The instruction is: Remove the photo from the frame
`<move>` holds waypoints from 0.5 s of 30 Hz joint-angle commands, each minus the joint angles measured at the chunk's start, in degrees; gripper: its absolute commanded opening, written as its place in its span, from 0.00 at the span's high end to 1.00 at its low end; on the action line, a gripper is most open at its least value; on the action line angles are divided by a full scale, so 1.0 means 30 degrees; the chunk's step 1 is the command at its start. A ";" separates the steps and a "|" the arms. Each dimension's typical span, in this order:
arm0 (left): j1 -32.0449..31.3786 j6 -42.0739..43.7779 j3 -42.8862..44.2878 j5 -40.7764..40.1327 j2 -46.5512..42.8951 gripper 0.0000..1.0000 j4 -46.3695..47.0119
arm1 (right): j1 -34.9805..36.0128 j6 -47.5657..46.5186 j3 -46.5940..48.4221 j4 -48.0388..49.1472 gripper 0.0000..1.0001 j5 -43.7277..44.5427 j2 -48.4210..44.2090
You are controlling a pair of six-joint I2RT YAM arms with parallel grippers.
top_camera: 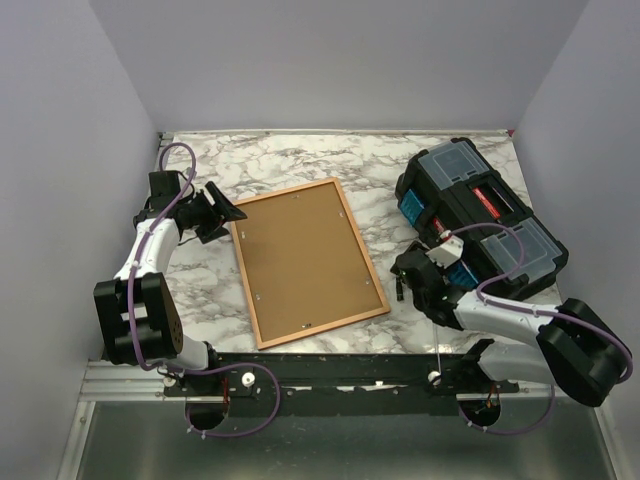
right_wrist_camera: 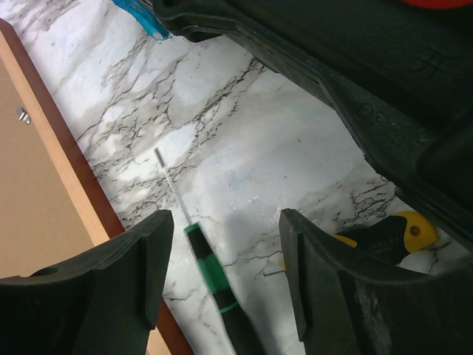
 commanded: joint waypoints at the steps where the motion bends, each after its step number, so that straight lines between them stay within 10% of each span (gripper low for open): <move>1: -0.0095 0.0261 -0.0192 0.0546 -0.0363 0.29 0.0369 | -0.0108 0.0706 0.0414 -0.2383 0.30 -0.0142 -0.0754; 9: -0.0139 0.0261 -0.0217 0.0577 -0.0367 0.29 0.0433 | -0.0124 -0.2917 0.2139 -0.3470 0.25 -0.3482 -0.0808; 15: -0.0169 0.0261 -0.0243 0.0645 -0.0437 0.29 0.0462 | -0.0109 -0.5619 0.4954 -0.6173 0.51 -0.5773 0.1885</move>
